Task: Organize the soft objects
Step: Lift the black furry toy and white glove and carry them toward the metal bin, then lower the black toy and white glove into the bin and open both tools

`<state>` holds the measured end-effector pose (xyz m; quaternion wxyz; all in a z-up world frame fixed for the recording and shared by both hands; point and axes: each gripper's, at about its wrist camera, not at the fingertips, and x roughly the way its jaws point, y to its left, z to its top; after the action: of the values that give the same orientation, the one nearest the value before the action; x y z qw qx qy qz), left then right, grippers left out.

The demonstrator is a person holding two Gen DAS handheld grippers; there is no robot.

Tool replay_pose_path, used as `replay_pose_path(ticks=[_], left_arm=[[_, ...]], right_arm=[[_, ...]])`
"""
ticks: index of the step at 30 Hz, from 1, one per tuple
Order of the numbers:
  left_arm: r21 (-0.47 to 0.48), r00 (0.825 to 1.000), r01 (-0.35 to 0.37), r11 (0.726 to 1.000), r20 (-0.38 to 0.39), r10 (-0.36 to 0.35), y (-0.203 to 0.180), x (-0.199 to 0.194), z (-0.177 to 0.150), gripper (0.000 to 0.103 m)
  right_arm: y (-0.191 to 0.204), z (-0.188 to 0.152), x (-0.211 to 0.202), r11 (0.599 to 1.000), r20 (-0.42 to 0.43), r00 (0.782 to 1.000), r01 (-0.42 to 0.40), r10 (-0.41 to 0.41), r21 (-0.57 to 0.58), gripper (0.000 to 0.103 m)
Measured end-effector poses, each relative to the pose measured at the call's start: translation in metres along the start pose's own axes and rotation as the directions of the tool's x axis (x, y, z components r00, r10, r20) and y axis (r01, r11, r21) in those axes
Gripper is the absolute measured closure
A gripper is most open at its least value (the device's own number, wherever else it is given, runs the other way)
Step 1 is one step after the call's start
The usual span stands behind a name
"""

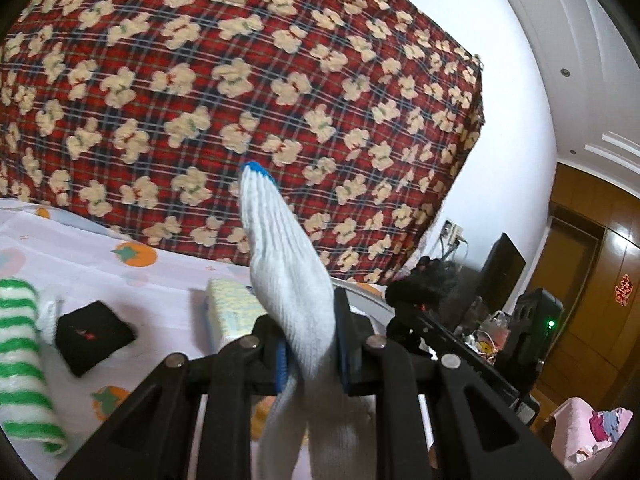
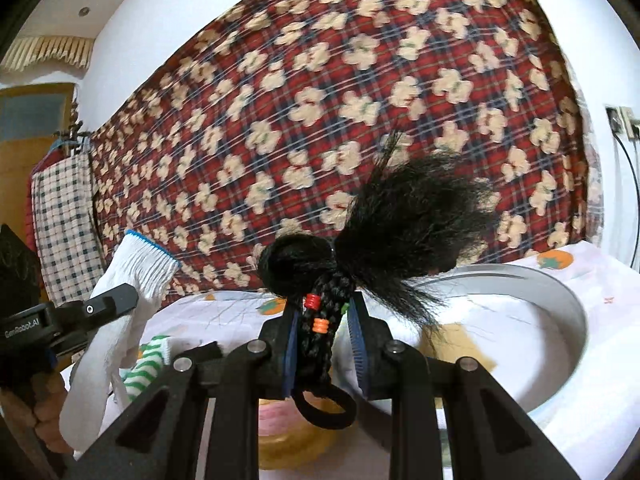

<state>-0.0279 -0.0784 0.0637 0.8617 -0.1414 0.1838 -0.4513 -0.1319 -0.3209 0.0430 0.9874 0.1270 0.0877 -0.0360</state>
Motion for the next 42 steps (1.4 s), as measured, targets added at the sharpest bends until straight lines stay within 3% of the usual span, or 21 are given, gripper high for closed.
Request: replay_pose_path(ticks=[10, 14, 19, 25, 30, 35, 42], left_arm=[[0.043, 0.997, 0.066, 0.997, -0.048, -0.064, -0.028, 0.050, 0.002, 0.086], [0.045, 0.994, 0.093, 0.995, -0.058, -0.090, -0.036, 0.070, 0.005, 0.086], [0.066, 0.993, 0.103, 0.992, -0.068, -0.099, -0.045, 0.092, 0.010, 0.086], [0.079, 0.994, 0.095, 0.992, -0.069, -0.090, -0.052, 0.115, 0.018, 0.086], [0.090, 0.996, 0.050, 0.995, -0.078, -0.043, -0.058, 0.139, 0.024, 0.086], [0.083, 0.990, -0.002, 0.997, -0.138, 0.013, -0.064, 0.173, 0.020, 0.086], [0.161, 0.982, -0.079, 0.984, -0.156, 0.105, -0.075, 0.207, 0.013, 0.086]], right_arm=[[-0.094, 0.017, -0.012, 0.978, -0.027, 0.999, -0.029, 0.035, 0.208, 0.078], [-0.122, 0.029, -0.022, 0.978, -0.018, 0.998, 0.068, -0.065, 0.197, 0.078], [-0.144, 0.041, -0.021, 0.978, -0.033, 0.993, 0.118, -0.114, 0.170, 0.078], [-0.146, 0.053, 0.001, 0.982, -0.053, 0.983, 0.181, -0.178, 0.046, 0.078], [-0.153, 0.047, 0.023, 0.977, -0.097, 0.972, 0.215, -0.213, 0.009, 0.078], [-0.159, 0.038, 0.032, 0.972, -0.147, 0.961, 0.233, -0.233, -0.013, 0.078], [-0.154, 0.031, 0.041, 0.971, -0.175, 0.955, 0.232, -0.239, -0.060, 0.078]])
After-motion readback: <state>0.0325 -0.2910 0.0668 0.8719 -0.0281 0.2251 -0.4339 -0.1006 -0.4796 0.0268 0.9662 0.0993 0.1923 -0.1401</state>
